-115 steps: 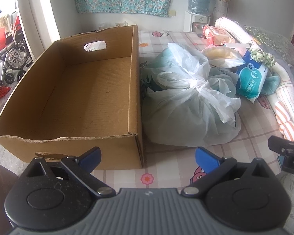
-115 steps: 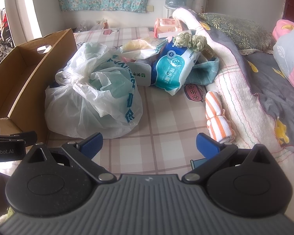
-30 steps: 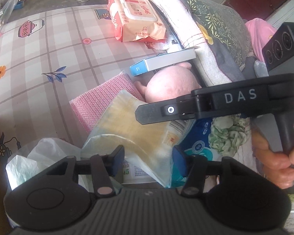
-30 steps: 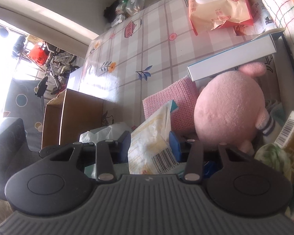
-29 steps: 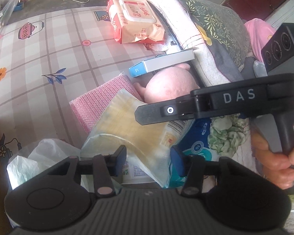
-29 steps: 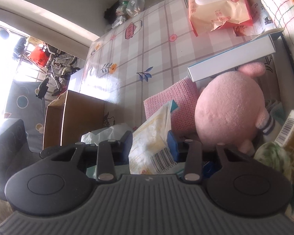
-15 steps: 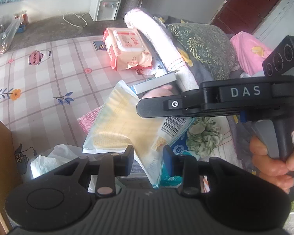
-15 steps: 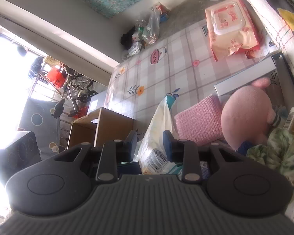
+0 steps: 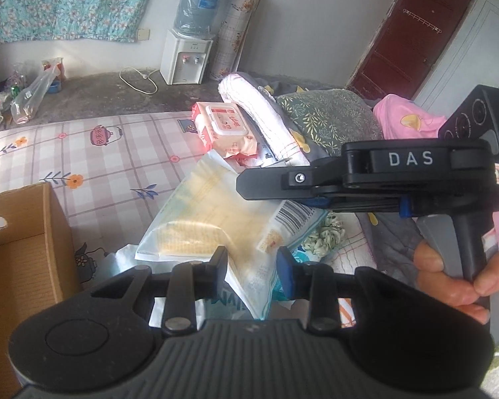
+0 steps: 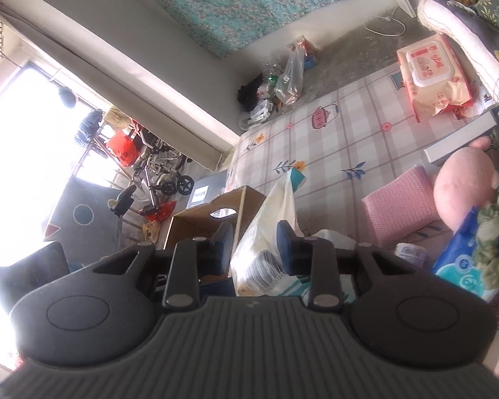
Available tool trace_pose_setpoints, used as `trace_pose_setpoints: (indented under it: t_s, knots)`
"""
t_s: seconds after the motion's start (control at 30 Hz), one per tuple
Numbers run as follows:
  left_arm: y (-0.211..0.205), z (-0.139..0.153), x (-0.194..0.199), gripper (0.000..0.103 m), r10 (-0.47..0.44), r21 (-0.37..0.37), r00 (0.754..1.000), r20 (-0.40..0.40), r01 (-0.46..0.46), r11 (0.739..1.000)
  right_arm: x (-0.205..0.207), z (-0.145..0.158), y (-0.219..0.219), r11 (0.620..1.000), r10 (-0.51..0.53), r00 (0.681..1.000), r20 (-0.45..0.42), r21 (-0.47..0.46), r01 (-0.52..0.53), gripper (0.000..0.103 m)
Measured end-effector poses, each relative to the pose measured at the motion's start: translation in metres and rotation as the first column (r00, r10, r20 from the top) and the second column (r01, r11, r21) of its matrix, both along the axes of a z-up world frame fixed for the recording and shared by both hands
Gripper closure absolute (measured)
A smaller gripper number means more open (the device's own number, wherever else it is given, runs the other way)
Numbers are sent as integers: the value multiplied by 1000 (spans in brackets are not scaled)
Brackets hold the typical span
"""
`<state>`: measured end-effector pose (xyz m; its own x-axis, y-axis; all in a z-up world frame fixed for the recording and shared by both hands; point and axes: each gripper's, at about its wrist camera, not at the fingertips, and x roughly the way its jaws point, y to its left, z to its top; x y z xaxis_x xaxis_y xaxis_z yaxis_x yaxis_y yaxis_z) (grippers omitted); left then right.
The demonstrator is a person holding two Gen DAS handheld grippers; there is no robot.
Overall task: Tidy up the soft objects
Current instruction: 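Carry the zip bag with the left gripper into the cardboard box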
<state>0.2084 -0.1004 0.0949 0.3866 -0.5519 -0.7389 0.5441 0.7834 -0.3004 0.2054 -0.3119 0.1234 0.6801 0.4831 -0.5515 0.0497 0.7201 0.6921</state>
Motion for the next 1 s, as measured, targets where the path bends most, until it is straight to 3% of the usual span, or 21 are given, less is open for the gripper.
trace_pose_setpoints:
  t_s: [0.37,0.57,0.83,1.0]
  knots:
    - [126,1,-14,69,204,0,979,-1,-204,979,41,4,143,984,179,984,-13,16,-179,74]
    - [186,-24,8,69,306,22,949,-76,-305,952,84,-28,212,966,259,963,-78,16,-259,74]
    - [217,-69,53,69,332,78,935,-121,-325,943,132,-86,244,965,239,959,-155,-68,-252,73]
    - [219,-102,76,69,366,200,925,-104,-341,918,138,-100,244,949,234,958,-167,-173,-262,73]
